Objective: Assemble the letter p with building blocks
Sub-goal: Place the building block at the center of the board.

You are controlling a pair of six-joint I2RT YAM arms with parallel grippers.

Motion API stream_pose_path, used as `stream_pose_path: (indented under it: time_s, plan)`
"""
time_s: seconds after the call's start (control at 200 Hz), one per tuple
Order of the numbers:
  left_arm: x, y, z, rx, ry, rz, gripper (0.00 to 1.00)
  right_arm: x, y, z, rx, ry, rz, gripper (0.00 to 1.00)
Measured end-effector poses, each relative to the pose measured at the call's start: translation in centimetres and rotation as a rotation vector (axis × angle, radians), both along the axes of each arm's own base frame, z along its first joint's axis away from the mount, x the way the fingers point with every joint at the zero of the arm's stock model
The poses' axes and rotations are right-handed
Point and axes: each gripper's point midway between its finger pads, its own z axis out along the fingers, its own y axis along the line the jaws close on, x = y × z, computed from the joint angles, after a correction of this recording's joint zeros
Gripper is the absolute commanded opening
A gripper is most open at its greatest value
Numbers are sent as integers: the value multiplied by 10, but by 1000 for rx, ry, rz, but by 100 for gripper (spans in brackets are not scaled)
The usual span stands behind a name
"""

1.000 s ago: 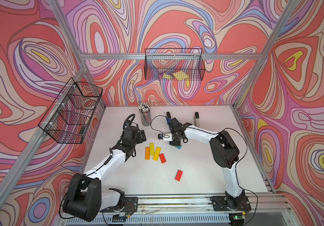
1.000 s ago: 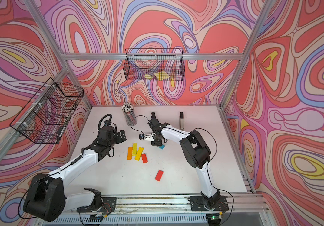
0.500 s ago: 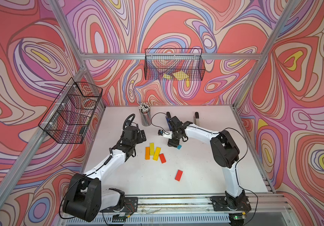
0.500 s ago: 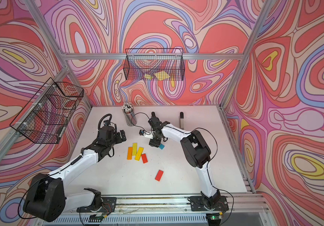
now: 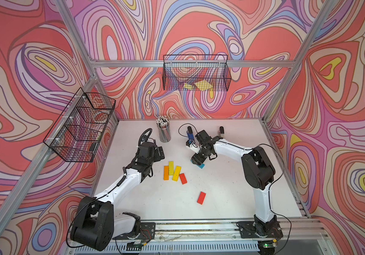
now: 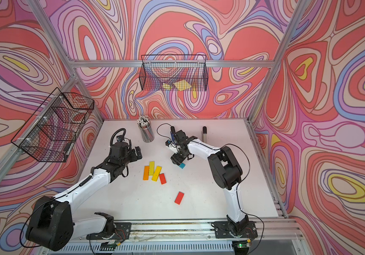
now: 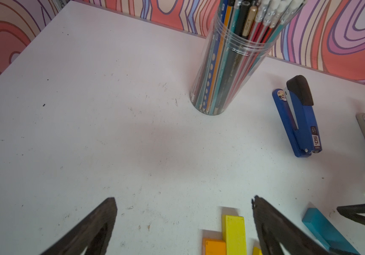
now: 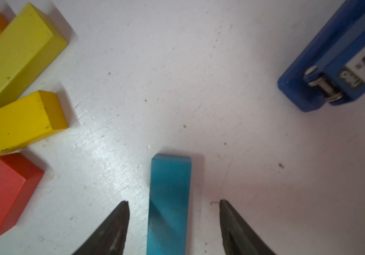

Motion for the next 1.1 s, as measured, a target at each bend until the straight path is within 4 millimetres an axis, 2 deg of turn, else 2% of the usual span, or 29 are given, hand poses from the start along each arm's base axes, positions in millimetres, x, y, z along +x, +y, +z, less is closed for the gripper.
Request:
stream_pose_path:
  time_s: [0.26, 0.441, 0.741, 0.936, 1.102]
  plan:
    - [1, 0, 2, 0, -4, 1, 99, -6, -3, -6, -11, 37, -21, 59]
    - [1, 1, 2, 10, -4, 2, 99, -7, -6, -16, -39, 62, -25, 43]
    - [1, 2, 2, 17, -5, 6, 99, 3, -4, -10, -68, 41, 9, 14]
    - [1, 2, 2, 17, -5, 6, 99, 7, 5, -1, -98, -24, 140, 14]
    - [1, 2, 2, 17, -5, 6, 99, -8, 17, 0, -144, -59, 340, 17]
